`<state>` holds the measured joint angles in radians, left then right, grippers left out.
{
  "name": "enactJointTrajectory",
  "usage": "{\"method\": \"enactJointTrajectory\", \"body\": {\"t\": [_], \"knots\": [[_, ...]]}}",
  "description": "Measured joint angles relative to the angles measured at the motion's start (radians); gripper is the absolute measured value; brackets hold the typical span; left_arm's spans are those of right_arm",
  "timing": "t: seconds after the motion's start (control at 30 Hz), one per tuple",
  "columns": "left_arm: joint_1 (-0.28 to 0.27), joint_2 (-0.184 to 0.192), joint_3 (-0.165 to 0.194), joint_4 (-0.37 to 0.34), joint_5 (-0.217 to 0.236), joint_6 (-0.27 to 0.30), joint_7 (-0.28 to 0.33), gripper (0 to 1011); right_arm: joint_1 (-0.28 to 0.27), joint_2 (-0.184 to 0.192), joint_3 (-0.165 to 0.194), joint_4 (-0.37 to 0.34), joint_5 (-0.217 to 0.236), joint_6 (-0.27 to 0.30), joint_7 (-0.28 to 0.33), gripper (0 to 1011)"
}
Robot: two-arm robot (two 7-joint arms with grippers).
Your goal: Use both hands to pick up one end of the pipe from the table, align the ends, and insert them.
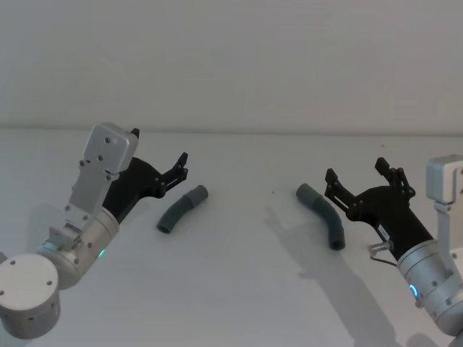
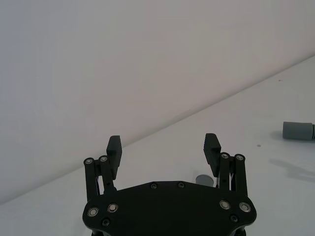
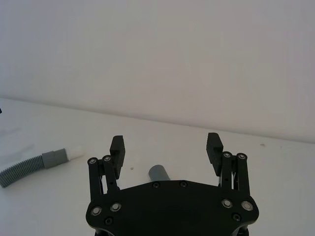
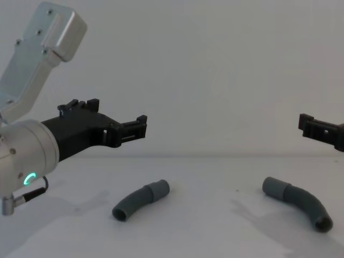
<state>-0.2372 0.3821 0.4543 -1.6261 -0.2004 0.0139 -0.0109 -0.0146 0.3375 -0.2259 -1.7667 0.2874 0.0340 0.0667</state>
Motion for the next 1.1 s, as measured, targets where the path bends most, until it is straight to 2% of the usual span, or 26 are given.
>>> {"method": "enactJointTrajectory", "body": {"t": [1.1], "knots": [[0.0, 0.0, 0.0, 0.0, 0.0, 0.0, 0.0, 1001, 0.0, 0.0, 0.0, 0.0, 0.0, 0.0, 0.0, 1003]]}}
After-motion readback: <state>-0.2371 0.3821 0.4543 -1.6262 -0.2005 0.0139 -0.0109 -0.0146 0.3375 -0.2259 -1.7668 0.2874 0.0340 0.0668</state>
